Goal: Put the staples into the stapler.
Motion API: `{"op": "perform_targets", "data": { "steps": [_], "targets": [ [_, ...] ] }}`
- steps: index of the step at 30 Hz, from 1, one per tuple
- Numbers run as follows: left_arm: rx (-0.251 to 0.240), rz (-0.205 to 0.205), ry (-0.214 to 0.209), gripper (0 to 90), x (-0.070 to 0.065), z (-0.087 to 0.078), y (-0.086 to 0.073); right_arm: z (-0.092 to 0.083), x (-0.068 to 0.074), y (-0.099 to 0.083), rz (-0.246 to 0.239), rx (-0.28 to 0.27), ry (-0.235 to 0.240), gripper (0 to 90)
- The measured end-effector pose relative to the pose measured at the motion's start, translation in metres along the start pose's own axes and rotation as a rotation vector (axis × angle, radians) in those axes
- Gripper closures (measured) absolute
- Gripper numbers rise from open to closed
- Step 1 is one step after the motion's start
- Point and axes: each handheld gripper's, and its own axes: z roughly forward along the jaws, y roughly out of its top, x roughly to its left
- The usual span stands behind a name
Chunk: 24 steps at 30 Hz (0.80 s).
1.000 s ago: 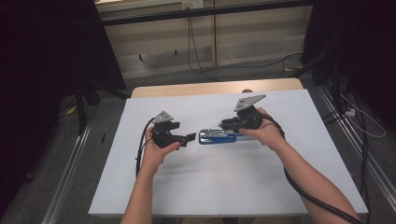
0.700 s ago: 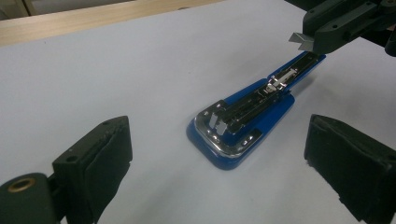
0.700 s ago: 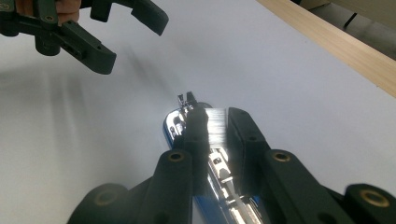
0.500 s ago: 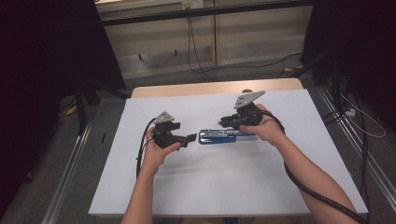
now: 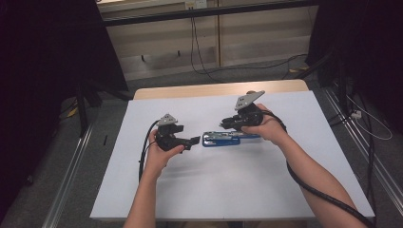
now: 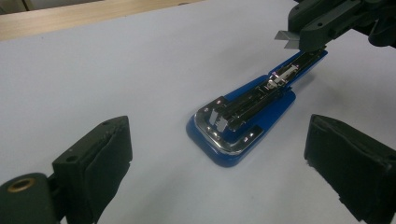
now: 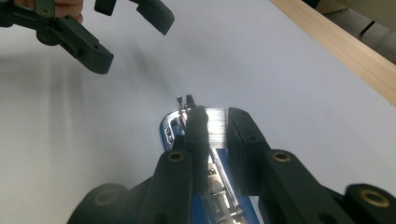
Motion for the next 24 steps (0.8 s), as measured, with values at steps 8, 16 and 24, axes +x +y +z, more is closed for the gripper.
{"op": "perform_targets", "data": {
  "steps": [8,16,24],
  "targets": [
    [0.007,0.004,0.001,7.7,0.0,0.001,0.0,0.007,-0.003,-0.001,-0.017,0.007,0.032,79.2],
    [0.008,0.001,0.003,7.8,0.0,0.001,0.0,0.015,-0.004,0.003,-0.041,0.015,0.062,79.2],
    [0.008,-0.006,0.001,7.8,0.0,0.002,-0.001,0.021,-0.004,0.006,-0.065,0.031,0.088,79.2]
  ]
}}
